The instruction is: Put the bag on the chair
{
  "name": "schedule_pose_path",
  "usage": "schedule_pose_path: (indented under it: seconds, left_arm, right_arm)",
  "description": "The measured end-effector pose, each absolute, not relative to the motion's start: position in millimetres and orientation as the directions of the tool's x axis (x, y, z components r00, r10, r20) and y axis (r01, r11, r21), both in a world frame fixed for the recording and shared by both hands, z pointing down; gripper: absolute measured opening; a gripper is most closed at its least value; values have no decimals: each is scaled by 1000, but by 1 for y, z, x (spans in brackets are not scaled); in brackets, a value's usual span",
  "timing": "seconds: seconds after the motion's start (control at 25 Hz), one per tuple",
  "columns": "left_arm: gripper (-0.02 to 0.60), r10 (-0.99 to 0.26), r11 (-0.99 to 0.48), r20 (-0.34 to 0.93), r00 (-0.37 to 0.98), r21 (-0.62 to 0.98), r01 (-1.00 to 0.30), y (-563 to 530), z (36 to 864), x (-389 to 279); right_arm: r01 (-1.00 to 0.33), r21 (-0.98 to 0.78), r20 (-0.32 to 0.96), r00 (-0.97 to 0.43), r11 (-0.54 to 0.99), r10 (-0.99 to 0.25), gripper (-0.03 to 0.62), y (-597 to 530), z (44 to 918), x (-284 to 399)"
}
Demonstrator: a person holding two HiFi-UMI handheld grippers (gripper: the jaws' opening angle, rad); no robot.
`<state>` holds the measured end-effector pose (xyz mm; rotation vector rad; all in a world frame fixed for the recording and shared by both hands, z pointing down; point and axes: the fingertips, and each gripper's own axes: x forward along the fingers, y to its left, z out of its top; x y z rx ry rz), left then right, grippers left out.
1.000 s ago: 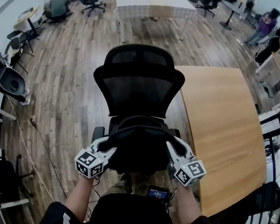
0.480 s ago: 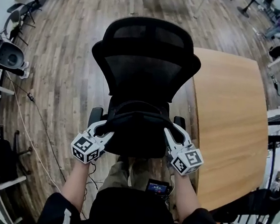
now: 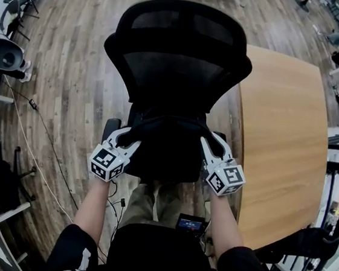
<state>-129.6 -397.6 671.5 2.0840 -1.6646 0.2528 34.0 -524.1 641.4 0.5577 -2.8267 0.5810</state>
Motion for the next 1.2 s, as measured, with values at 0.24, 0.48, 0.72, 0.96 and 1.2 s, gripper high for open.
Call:
schedule_pose_path:
  seconds: [0.24,0.48,0.72,0.96,1.2]
  left_arm:
    - [124,-871,-122,453,188,171,-978,-427,688,-148]
    - [147,-858,-28,502,110,167,-986,-452,722,-165]
    - [155,-831,-32,541,126,179,-983,-474,749,-181]
    - [169,-798,-25,586,141,201,-979,-497,779,-194]
    - [192,-792,-2,600,113,182,-983,-506,797,-209]
  right_arm:
    - [-430,-308,279,-894,849,-352,124,-555,658,17]
    - [-472,-268,326,-865,840,-382,135,-584,692,4]
    - [-523,-270,370,-831,808,-415,140,-608,725,-10]
    - [-528,-263,398,-822,807,-408,143,-633,757,-22]
    - [-543,-217,414,-804,811,-427,150,-643,774,-35]
